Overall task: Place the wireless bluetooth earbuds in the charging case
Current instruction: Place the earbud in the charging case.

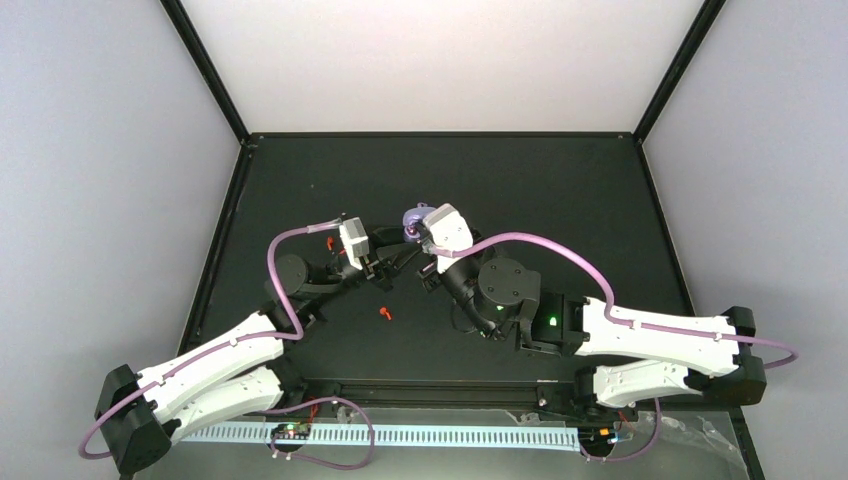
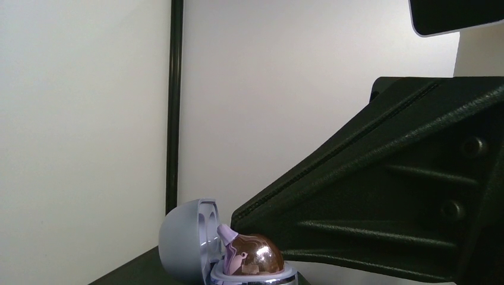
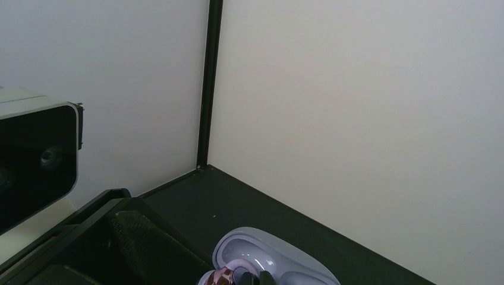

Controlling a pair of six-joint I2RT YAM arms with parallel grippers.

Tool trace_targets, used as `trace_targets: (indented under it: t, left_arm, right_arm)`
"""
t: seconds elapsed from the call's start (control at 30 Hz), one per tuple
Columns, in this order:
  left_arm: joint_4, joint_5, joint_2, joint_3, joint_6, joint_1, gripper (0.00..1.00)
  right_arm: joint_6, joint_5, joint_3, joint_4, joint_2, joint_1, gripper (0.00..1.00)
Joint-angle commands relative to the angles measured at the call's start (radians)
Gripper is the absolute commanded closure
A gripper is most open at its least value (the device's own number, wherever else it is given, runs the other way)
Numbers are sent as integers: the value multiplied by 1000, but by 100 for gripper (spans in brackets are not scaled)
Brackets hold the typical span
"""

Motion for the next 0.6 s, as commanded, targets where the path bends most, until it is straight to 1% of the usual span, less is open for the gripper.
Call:
trace_targets:
  t: [0.0,0.27,0.57]
  left_arm:
    - [37,-7,6,58,-1,3,98]
    - [40,-2,14,60,-2,4,98]
    - [43,3,12,57,-10,3,98]
  right_arm:
    - [29,-59,6,-40,-16,10,98]
    - [35,-72,9,-47,-35,10,89]
    - [43,-71,9,-55,-54,9,84]
